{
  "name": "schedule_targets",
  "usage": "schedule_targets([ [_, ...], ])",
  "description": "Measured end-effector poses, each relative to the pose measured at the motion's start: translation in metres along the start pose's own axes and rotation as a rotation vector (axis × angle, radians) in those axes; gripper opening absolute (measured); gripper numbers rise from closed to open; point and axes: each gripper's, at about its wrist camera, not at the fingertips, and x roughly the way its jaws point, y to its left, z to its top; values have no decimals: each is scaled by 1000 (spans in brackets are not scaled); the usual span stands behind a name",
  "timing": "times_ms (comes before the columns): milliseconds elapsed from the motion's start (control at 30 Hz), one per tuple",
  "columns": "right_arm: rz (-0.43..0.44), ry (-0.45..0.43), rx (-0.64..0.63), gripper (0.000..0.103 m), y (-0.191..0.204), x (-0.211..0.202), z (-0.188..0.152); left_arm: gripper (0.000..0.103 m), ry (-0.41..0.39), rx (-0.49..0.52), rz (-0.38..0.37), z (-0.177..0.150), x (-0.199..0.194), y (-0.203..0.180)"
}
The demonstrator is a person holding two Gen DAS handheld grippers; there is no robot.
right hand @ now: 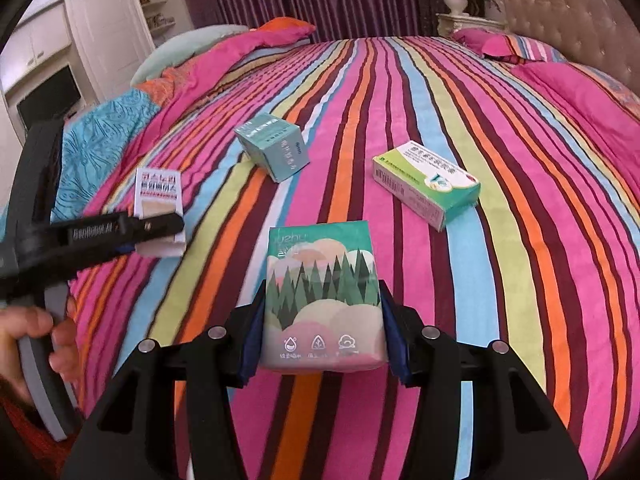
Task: Collect trash
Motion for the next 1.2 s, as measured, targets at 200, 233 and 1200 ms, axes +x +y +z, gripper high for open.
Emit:
schedule_targets([
  [200,-5,2,9,48,10,-22,-21,34,-1,40,-5,-38,-34,6],
  [233,-8,3,10,48,12,-26,-25,34,0,55,-2,-47,-41,6],
  [1200,21,65,68,48,49,-129,-156,34,115,260,-58,-240,-151,12],
])
